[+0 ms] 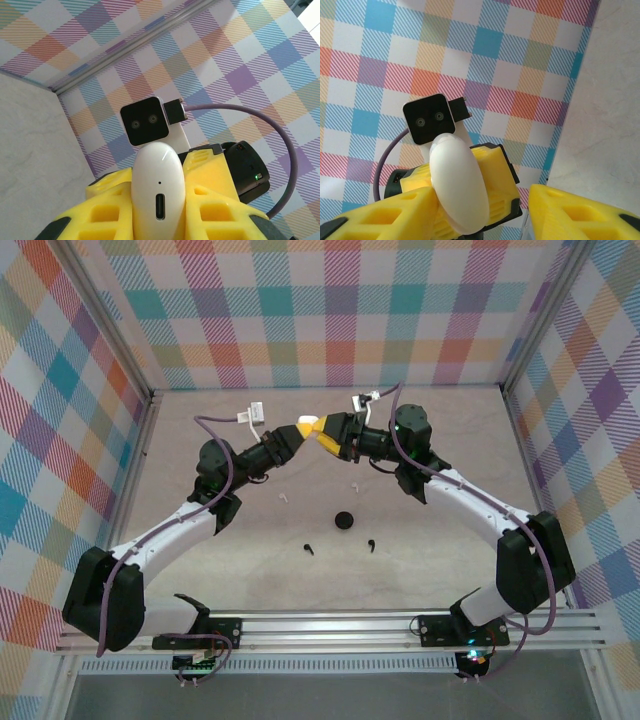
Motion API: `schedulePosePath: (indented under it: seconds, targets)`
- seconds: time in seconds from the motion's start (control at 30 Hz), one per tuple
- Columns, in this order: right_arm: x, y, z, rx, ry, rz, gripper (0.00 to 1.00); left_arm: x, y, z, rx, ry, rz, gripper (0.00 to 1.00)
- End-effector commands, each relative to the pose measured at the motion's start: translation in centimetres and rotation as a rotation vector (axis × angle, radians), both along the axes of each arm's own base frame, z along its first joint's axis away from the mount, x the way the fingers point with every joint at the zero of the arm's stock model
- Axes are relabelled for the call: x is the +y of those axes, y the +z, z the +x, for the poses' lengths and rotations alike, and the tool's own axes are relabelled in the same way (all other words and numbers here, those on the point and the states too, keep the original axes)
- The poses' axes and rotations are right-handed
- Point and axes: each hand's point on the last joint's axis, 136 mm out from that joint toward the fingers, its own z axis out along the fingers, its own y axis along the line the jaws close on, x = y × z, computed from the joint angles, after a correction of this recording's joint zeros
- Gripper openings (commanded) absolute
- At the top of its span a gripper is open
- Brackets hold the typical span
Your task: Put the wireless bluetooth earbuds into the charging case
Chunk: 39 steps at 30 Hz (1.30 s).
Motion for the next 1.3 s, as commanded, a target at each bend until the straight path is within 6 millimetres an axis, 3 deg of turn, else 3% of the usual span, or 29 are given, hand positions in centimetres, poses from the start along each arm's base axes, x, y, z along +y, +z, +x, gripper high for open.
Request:
schedulePosePath:
  seconds: [0.0, 0.17, 0.3, 0.5, 0.63, 0.83, 0.97, 1.07, 1.13, 1.27]
  targets:
    - [-1.1, 2.8, 0.3, -0.085, -0.095, 0.080, 0.56, -1.8, -0.2, -2.0, -0.005, -0.113, 0.013, 0.00]
    - [-3.0, 2.8, 0.7, -0.094, -0.181, 0.073, 0.54, -1.6, -0.5, -2.1, 0.000, -0.105, 0.011, 0.00]
    - [-2.5, 3.0, 0.1, -0.095, -0.137, 0.055, 0.62, -1.6, -0.3, -2.2, -0.001, -0.109, 0.000, 0.00]
    - [-0.8, 2.1, -1.0, -0.083, -0.053, 0.027, 0.60, -1.6, 0.0, -2.3, -0.001, -0.116, -0.013, 0.00]
    - [-0.3, 1.4, -1.3, -0.072, -0.034, 0.017, 0.52, -1.7, 0.4, -2.5, -0.010, -0.128, -0.018, 0.00]
    - [0.5, 2.5, -1.8, -0.105, 0.024, 0.033, 0.37, -1.7, 0.2, -2.7, -0.007, -0.134, -0.017, 0.00]
    - [0.9, 2.3, -2.1, -0.103, 0.049, 0.032, 0.21, -1.7, 0.2, -2.7, -0.010, -0.135, -0.007, 0.00]
    - [0.9, 2.2, -2.3, -0.111, 0.058, 0.026, 0.17, -1.8, -0.3, -2.8, -0.010, -0.141, 0.022, 0.00]
    - [0.9, 2.2, -2.4, -0.129, 0.065, 0.015, 0.15, -1.9, -0.6, -3.0, -0.013, -0.143, 0.052, 0.08]
    - [0.5, 2.4, -2.6, -0.173, 0.078, -0.054, 0.10, -1.8, -1.0, -3.7, -0.034, -0.152, 0.137, 0.33]
